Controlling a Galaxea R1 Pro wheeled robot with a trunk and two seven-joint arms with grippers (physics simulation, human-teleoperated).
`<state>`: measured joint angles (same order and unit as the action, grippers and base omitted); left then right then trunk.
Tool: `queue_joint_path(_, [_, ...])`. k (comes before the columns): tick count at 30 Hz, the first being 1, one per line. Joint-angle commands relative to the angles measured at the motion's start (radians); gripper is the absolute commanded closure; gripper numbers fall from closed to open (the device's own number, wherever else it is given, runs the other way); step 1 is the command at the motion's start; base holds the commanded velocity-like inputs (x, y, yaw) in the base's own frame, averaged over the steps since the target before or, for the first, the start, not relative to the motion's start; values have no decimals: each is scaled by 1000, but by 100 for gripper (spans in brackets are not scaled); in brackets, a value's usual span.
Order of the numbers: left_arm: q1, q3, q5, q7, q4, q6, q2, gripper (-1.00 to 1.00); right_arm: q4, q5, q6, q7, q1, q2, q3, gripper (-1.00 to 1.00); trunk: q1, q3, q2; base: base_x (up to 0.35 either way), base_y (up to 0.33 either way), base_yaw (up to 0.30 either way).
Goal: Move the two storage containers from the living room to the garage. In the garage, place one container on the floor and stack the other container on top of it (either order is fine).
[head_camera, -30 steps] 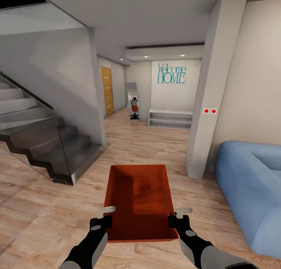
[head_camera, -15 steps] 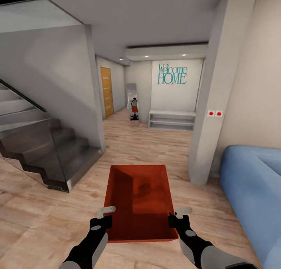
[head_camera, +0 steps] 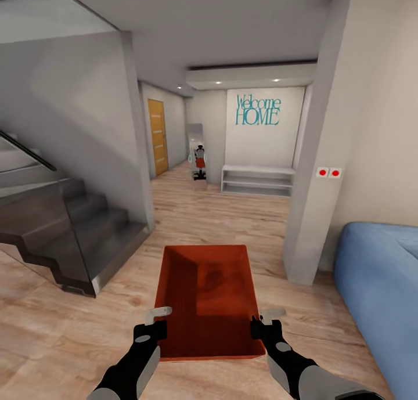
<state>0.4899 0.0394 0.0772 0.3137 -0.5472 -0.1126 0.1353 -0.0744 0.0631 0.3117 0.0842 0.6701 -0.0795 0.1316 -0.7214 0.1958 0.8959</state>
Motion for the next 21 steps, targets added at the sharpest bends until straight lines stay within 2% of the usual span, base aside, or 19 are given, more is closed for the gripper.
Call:
queue_joint_path(1, [1,-18,1,7,-27,-5,-2,100,2,-5,0,0,0,0,0,100,-1,2,1,321,0,0])
queue_joint_path(21, [1,-18,1,7,-28,-5,-2,100,2,-5,0,0,0,0,0,100,-1,2,1,321,0,0])
